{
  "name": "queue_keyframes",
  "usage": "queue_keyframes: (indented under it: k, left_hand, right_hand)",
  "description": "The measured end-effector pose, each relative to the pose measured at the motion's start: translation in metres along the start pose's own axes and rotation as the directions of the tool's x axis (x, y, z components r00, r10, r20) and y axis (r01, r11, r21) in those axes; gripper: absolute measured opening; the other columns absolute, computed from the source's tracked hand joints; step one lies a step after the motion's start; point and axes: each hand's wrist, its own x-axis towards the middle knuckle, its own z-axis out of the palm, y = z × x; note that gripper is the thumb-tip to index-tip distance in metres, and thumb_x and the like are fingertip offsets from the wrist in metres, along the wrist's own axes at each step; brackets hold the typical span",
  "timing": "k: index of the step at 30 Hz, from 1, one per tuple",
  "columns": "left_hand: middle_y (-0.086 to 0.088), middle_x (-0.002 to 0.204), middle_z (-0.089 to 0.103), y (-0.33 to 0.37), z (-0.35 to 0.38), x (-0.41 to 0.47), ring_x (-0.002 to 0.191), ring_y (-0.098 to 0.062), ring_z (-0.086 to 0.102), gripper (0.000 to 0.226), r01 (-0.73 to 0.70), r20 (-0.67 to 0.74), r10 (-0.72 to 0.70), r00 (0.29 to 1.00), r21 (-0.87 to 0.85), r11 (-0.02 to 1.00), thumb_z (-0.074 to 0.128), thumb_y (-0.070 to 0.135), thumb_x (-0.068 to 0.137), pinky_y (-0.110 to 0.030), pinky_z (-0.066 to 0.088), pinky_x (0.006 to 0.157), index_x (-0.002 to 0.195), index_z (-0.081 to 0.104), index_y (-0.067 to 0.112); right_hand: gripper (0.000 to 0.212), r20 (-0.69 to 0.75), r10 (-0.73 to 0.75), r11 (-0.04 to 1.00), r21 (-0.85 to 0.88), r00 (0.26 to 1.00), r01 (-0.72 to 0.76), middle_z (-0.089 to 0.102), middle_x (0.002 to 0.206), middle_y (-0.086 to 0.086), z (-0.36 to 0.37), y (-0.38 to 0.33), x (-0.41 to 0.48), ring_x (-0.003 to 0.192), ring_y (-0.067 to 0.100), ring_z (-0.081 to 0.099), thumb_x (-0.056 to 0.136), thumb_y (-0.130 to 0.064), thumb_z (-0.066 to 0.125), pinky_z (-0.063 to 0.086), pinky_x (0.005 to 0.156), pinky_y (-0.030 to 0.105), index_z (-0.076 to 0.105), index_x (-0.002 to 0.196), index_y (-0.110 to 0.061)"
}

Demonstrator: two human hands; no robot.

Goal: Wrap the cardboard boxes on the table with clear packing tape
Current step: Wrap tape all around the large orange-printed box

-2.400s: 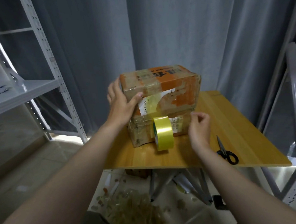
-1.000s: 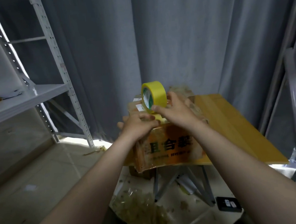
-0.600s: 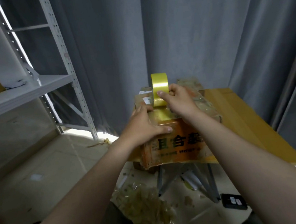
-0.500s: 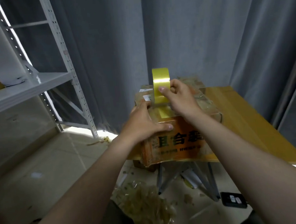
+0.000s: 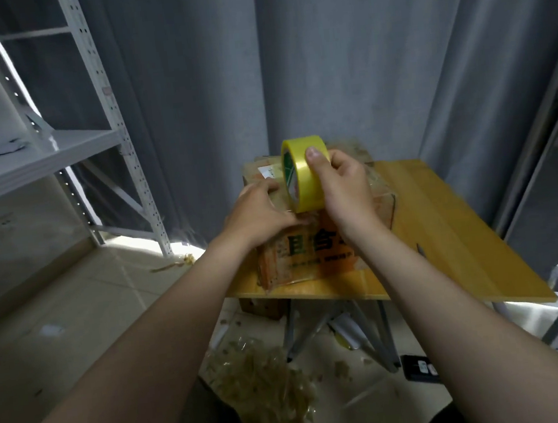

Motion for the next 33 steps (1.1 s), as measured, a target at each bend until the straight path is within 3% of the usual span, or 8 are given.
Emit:
queue_keyframes:
  k: [4, 7, 10, 14, 19, 22, 28, 33]
  left_hand:
    - [0.007, 0.14, 0.054, -0.012, -0.006, -0.006, 0.132, -0.011, 0.049, 0.08, -0.156, 0.076, 0.159, 0.984, -0.039, 0.987, 0.079, 0.065, 0.062, -0.035, 0.043, 0.11, 0.131, 0.063, 0.028]
    - [0.007, 0.151, 0.051, -0.03, -0.004, -0.015, 0.143, -0.005, 0.04, 0.06, -0.202, -0.001, 0.203, 0.979, -0.109, 0.973, 0.084, 0.044, 0.08, -0.031, 0.035, 0.117, 0.134, 0.065, 0.026]
    - [0.007, 0.145, 0.055, -0.037, 0.003, -0.016, 0.142, -0.009, 0.043, 0.065, -0.234, -0.038, 0.231, 0.972, -0.122, 0.965, 0.073, 0.057, 0.08, -0.039, 0.035, 0.121, 0.134, 0.065, 0.023]
    - [0.005, 0.142, 0.054, -0.037, 0.003, -0.013, 0.138, -0.011, 0.045, 0.07, -0.238, -0.012, 0.238, 0.971, -0.096, 0.967, 0.065, 0.064, 0.08, -0.042, 0.037, 0.119, 0.137, 0.062, 0.023]
    - [0.004, 0.14, 0.053, -0.037, 0.002, -0.011, 0.136, -0.012, 0.047, 0.076, -0.23, 0.002, 0.232, 0.973, -0.109, 0.967, 0.066, 0.066, 0.077, -0.036, 0.036, 0.118, 0.138, 0.061, 0.02]
    - [0.006, 0.137, 0.052, -0.037, 0.002, -0.009, 0.133, -0.011, 0.046, 0.073, -0.224, 0.008, 0.226, 0.974, -0.102, 0.969, 0.069, 0.063, 0.078, -0.031, 0.036, 0.115, 0.137, 0.062, 0.021]
    - [0.003, 0.141, 0.051, -0.035, 0.001, -0.004, 0.134, -0.013, 0.045, 0.067, -0.197, 0.034, 0.2, 0.979, -0.077, 0.977, 0.074, 0.056, 0.084, -0.036, 0.037, 0.116, 0.139, 0.06, 0.022]
    - [-0.002, 0.143, 0.05, -0.034, 0.003, -0.001, 0.137, -0.018, 0.044, 0.054, -0.204, 0.017, 0.205, 0.979, -0.076, 0.976, 0.077, 0.033, 0.091, -0.04, 0.035, 0.119, 0.14, 0.058, 0.018]
  right_hand:
    - [0.043, 0.075, 0.009, 0.999, -0.042, 0.997, -0.006, 0.074, 0.075, -0.004, 0.0, 0.005, -0.011, 0.069, 0.002, 0.068, 0.107, -0.046, 0.048, 0.048, 0.064, 0.015, 0.071, 0.091, -0.013]
    - [0.025, 0.105, -0.086, 0.996, -0.003, 0.991, 0.086, 0.075, 0.092, -0.011, -0.002, 0.026, -0.025, 0.089, 0.003, 0.069, 0.108, -0.037, 0.05, 0.052, 0.08, 0.02, 0.069, 0.106, -0.021]
    - [0.019, 0.063, -0.121, 0.993, 0.002, 0.991, 0.121, 0.074, 0.095, -0.007, -0.002, 0.028, -0.027, 0.092, 0.008, 0.069, 0.107, -0.029, 0.053, 0.053, 0.08, 0.024, 0.071, 0.105, -0.02]
    - [0.033, 0.037, -0.084, 0.996, 0.035, 0.996, 0.082, 0.075, 0.09, 0.016, 0.002, 0.01, -0.022, 0.087, 0.037, 0.07, 0.105, -0.037, 0.056, 0.058, 0.081, 0.049, 0.073, 0.096, -0.01]
    - [0.04, -0.032, -0.02, 0.998, 0.051, 0.999, 0.022, 0.073, 0.076, 0.019, -0.002, 0.002, -0.037, 0.078, 0.046, 0.069, 0.1, -0.048, 0.056, 0.058, 0.076, 0.059, 0.074, 0.083, -0.016]
    - [0.059, -0.077, 0.014, 0.999, 0.053, 0.997, -0.01, 0.07, 0.075, 0.026, -0.003, -0.003, -0.049, 0.076, 0.052, 0.066, 0.093, -0.059, 0.055, 0.057, 0.074, 0.063, 0.07, 0.081, -0.004]
    - [0.06, -0.071, 0.086, 0.996, -0.005, 0.994, -0.087, 0.071, 0.072, 0.022, -0.006, -0.02, -0.056, 0.07, 0.043, 0.07, 0.096, -0.056, 0.053, 0.06, 0.072, 0.055, 0.071, 0.082, 0.0]
    - [0.045, -0.025, 0.187, 0.982, 0.01, 0.982, -0.187, 0.069, 0.055, 0.004, -0.01, -0.012, -0.076, 0.049, 0.013, 0.065, 0.108, -0.037, 0.051, 0.053, 0.051, 0.024, 0.074, 0.087, -0.005]
